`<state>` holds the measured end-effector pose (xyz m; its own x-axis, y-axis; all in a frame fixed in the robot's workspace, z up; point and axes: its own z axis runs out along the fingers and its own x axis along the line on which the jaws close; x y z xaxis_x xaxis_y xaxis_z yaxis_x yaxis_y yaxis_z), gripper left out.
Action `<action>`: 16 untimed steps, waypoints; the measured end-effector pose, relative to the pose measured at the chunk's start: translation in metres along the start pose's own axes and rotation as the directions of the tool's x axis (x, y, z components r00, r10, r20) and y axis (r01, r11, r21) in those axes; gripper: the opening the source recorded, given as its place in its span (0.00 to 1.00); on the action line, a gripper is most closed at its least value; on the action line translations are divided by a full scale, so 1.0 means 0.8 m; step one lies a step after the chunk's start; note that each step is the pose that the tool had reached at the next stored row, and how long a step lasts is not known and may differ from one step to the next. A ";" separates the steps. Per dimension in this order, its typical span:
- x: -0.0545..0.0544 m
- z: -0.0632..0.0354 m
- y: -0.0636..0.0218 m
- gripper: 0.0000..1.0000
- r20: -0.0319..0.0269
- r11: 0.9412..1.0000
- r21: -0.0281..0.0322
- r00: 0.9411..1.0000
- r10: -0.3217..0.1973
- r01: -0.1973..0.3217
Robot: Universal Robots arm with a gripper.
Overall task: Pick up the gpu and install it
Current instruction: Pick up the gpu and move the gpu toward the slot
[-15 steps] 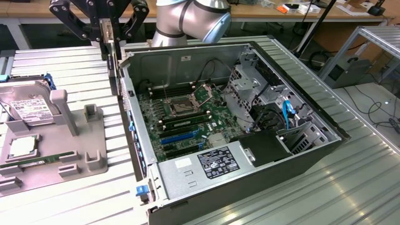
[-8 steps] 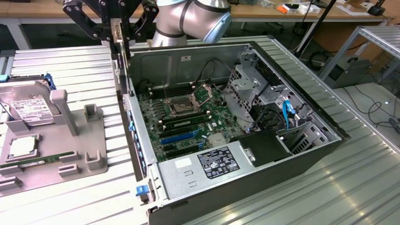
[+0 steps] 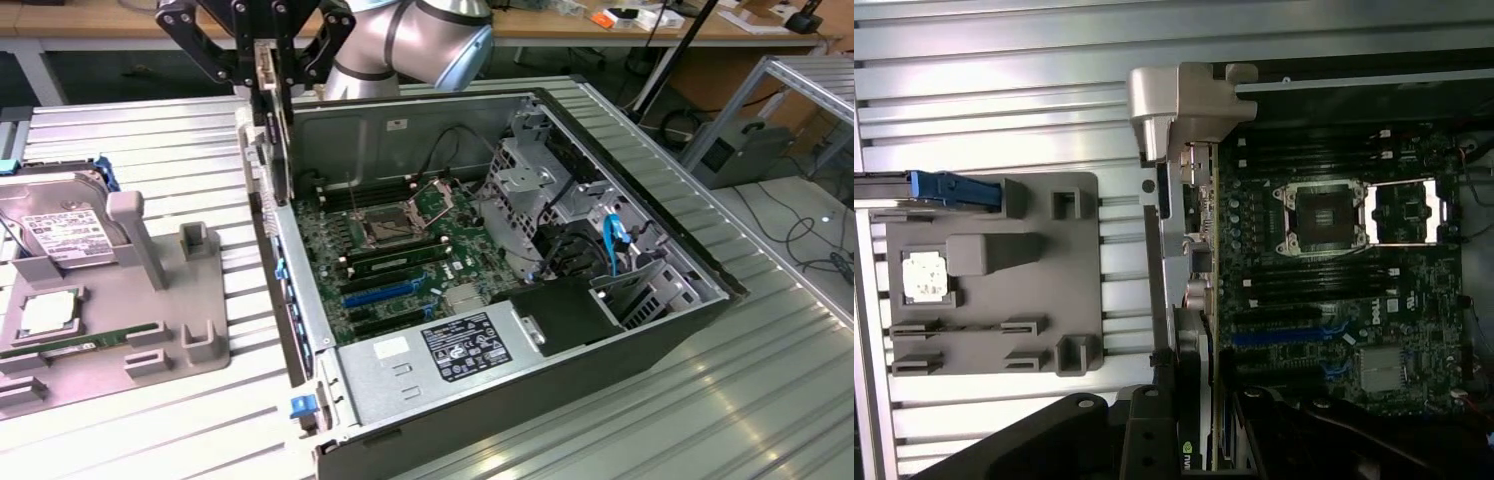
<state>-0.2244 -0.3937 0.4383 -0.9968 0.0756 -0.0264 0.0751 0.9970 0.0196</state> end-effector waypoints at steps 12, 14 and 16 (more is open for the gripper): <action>-0.026 0.001 0.002 0.27 0.000 1.000 0.000 1.000 0.000 0.000; -0.028 0.001 0.002 0.27 0.000 1.000 0.000 1.000 0.000 0.000; -0.034 0.001 0.003 0.27 0.000 1.000 0.000 1.000 0.000 0.000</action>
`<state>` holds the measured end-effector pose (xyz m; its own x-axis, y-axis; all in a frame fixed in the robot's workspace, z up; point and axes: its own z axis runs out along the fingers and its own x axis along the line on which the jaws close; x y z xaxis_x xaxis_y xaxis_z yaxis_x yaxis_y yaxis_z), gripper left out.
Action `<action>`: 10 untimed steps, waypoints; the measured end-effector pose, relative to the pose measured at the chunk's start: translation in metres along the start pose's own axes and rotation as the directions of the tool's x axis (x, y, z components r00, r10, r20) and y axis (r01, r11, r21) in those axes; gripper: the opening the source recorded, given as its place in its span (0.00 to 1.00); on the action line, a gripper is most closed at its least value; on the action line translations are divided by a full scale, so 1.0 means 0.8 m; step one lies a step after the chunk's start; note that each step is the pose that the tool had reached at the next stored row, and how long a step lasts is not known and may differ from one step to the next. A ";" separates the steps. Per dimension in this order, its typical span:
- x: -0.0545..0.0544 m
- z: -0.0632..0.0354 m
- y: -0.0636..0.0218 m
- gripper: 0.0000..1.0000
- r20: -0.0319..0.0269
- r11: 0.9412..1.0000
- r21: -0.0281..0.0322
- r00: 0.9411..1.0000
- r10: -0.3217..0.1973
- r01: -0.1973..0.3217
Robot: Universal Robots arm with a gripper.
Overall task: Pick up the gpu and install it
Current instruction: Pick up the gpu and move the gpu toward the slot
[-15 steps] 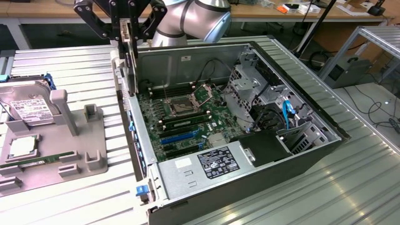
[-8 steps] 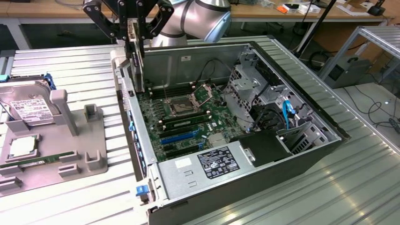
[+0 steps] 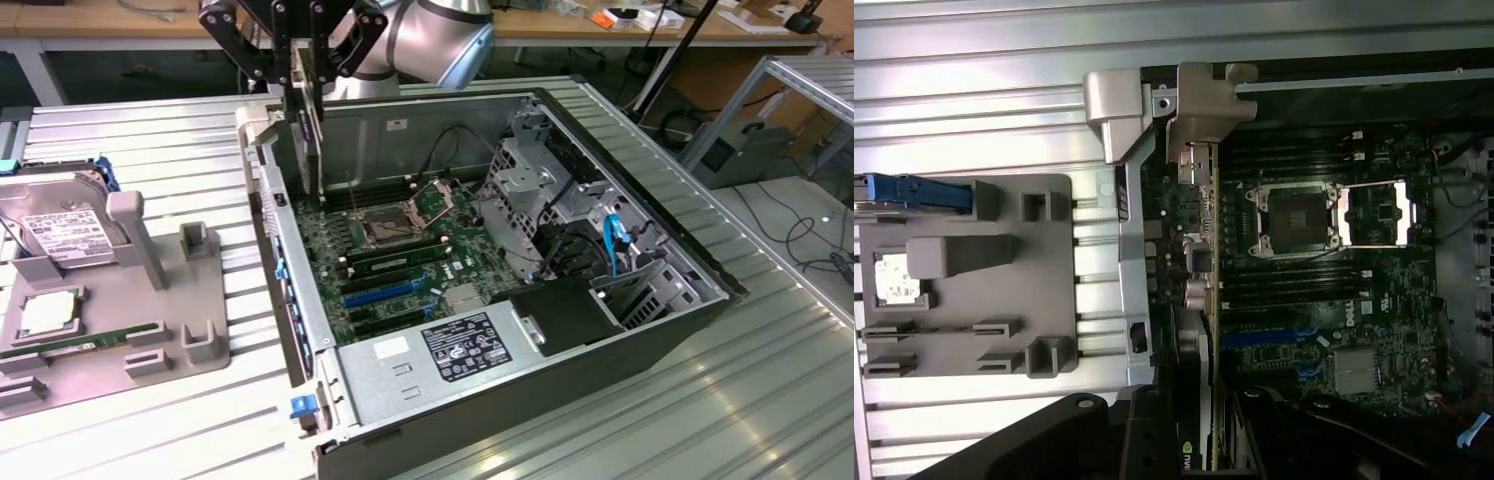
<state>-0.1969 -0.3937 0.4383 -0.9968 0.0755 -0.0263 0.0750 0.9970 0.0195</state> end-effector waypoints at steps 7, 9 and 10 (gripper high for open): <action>-0.020 0.001 0.001 0.27 0.000 1.000 0.000 1.000 0.000 0.000; -0.025 0.001 0.002 0.27 0.000 1.000 0.000 1.000 0.000 0.000; -0.028 0.001 0.002 0.27 0.000 1.000 0.000 1.000 0.000 0.000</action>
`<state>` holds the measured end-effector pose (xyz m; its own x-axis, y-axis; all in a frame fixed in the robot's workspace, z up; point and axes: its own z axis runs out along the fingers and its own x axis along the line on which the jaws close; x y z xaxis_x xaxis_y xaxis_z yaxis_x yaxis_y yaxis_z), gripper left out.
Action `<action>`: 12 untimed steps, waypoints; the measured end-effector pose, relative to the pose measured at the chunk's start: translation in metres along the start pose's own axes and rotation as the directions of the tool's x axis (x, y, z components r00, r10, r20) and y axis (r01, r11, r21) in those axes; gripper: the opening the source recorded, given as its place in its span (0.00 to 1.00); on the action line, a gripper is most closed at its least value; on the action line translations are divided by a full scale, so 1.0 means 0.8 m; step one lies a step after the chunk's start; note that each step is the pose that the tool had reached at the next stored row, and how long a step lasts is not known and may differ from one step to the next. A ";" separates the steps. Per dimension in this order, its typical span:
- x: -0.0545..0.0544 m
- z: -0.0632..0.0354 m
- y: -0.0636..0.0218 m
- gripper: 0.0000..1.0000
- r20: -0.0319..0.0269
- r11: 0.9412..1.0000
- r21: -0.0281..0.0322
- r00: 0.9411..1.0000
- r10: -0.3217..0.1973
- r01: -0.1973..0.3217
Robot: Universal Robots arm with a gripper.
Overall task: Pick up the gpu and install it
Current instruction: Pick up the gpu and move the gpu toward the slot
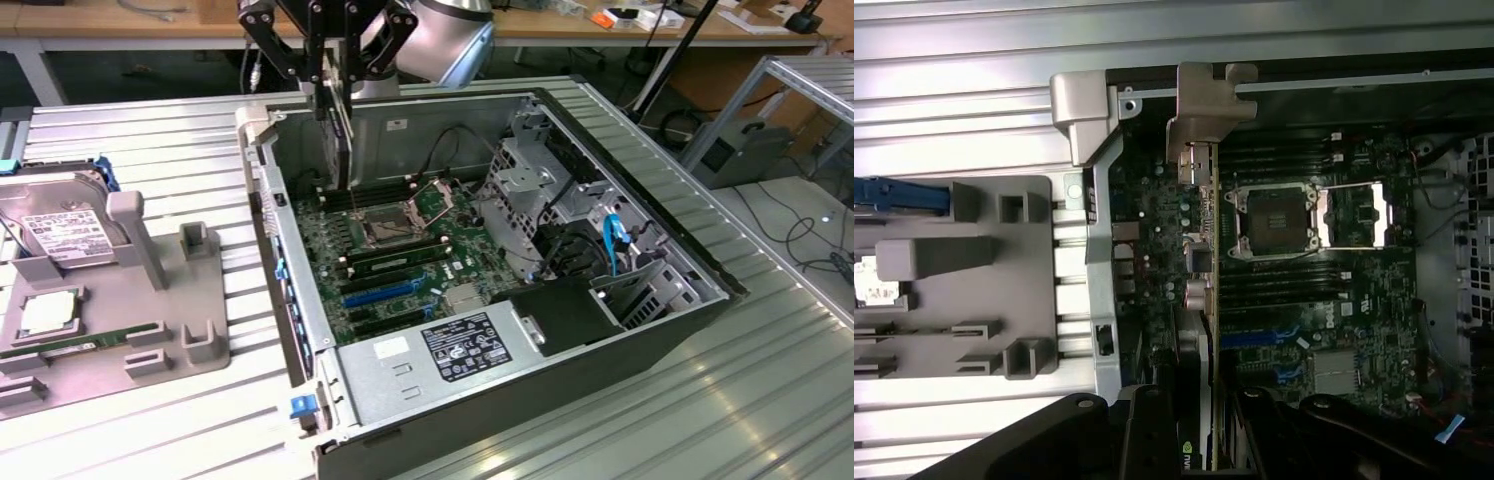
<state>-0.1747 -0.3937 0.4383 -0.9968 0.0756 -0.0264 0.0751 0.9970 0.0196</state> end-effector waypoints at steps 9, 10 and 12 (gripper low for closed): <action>-0.019 0.001 0.001 0.27 0.000 1.000 0.000 1.000 0.000 0.000; -0.022 0.001 0.002 0.27 0.000 1.000 0.000 1.000 0.000 0.000; -0.028 0.001 0.002 0.27 0.000 1.000 0.000 1.000 0.000 0.000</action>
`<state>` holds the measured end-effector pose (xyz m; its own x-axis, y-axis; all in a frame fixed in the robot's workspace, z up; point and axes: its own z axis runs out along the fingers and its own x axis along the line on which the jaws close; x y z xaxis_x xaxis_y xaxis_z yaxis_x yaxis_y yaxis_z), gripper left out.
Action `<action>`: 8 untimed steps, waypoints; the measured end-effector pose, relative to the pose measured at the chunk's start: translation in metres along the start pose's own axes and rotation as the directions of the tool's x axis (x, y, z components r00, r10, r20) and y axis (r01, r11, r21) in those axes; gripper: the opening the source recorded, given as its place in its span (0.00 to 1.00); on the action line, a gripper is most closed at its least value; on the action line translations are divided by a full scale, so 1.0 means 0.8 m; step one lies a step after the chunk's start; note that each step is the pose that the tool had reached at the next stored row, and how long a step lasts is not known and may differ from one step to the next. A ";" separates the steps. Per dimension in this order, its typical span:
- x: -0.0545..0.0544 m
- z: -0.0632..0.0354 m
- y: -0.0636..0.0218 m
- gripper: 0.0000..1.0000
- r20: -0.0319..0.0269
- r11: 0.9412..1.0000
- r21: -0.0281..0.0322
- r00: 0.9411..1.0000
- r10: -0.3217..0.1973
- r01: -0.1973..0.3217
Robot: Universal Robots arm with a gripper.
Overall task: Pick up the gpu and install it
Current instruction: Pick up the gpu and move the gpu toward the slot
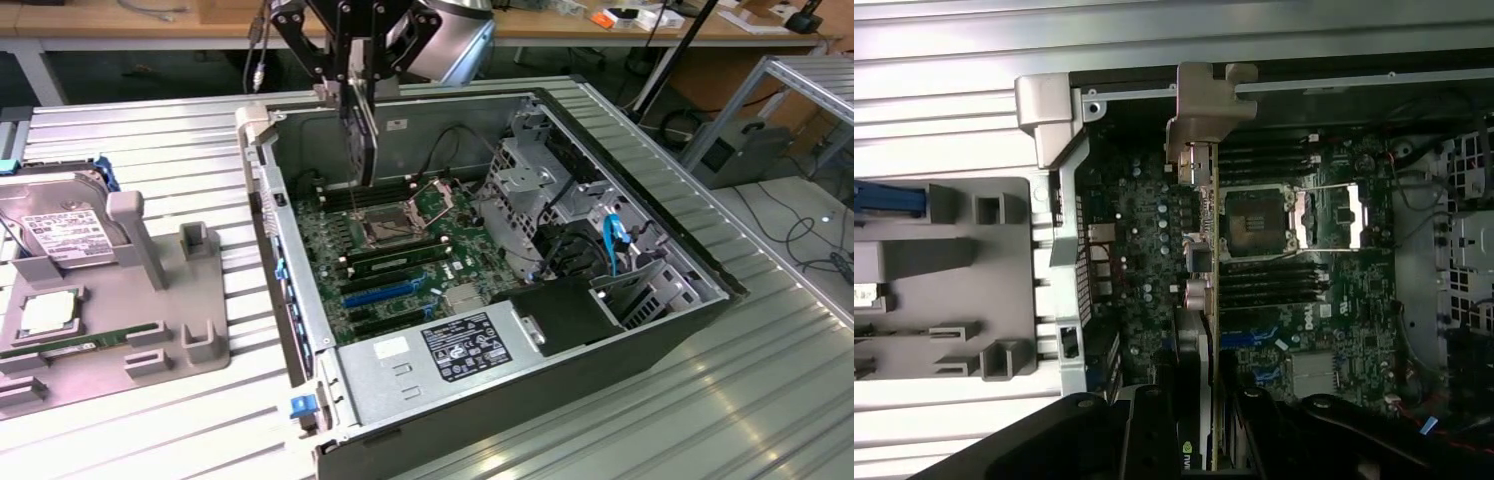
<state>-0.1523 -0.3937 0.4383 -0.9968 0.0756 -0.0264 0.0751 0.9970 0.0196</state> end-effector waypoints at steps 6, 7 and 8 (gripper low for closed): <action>-0.014 0.000 0.001 0.27 0.000 1.000 0.000 1.000 0.000 0.000; -0.017 0.001 0.001 0.27 0.000 1.000 0.000 1.000 0.000 0.000; -0.019 0.001 0.001 0.27 0.000 1.000 0.001 1.000 0.000 0.000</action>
<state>-0.1373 -0.3937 0.4379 -0.9968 0.0756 -0.0264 0.0752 0.9970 0.0187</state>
